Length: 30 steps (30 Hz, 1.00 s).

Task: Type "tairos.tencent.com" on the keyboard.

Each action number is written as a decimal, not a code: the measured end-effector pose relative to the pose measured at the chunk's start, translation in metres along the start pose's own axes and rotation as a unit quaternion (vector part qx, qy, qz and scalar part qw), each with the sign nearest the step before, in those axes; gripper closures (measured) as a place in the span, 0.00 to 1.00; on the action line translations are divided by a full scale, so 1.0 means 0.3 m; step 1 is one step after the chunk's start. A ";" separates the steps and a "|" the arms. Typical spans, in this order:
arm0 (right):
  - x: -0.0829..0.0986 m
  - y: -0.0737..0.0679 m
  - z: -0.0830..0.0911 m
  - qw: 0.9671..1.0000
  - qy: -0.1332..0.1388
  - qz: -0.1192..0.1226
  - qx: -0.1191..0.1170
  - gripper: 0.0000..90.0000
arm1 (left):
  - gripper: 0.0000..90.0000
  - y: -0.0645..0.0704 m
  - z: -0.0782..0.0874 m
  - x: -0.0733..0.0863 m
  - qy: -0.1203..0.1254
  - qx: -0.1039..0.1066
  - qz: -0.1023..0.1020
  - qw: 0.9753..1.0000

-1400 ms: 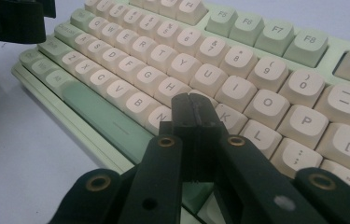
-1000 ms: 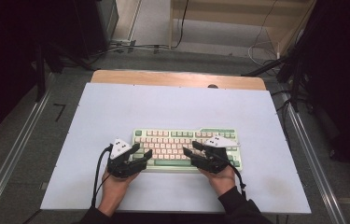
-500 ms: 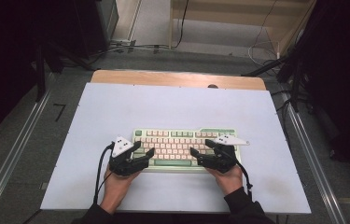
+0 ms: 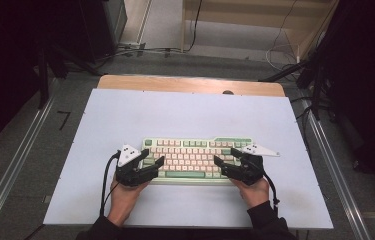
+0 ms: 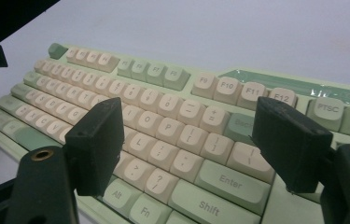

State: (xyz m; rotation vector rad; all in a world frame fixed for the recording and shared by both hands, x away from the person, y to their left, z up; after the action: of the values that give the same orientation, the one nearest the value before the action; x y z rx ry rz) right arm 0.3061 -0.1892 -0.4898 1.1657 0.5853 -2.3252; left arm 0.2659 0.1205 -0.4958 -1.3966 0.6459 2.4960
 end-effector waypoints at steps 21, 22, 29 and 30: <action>0.011 0.055 0.050 1.000 0.001 -0.002 0.024 0.24 | 0.39 -0.038 0.046 -0.006 0.011 -0.010 0.015 1.000; 0.012 0.058 0.054 1.000 0.001 0.000 0.026 0.24 | 0.38 -0.041 0.051 -0.006 0.011 -0.009 0.016 1.000; 0.025 0.112 0.098 0.999 0.003 -0.008 0.043 0.23 | 0.31 -0.067 0.074 -0.008 0.017 -0.023 0.020 0.999; 0.028 0.122 0.106 0.999 0.004 -0.009 0.047 0.23 | 0.31 -0.073 0.076 -0.008 0.017 -0.027 0.020 0.999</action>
State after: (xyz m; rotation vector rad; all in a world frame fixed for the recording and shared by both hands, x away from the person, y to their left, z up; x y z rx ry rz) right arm 0.3033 -0.2382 -0.4851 1.2183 0.4956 -2.3866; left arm 0.2582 0.1505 -0.4894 -1.4624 0.6231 2.5434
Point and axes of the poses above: each handheld gripper's, and its own axes: z roughly backward along the jaws, x roughly out of its underside, y roughly to its right, the point moved 3 cm from there along -z, roughly forward along the jaws, and after that the axes turned 4 degrees about z, right-handed, at the moved point
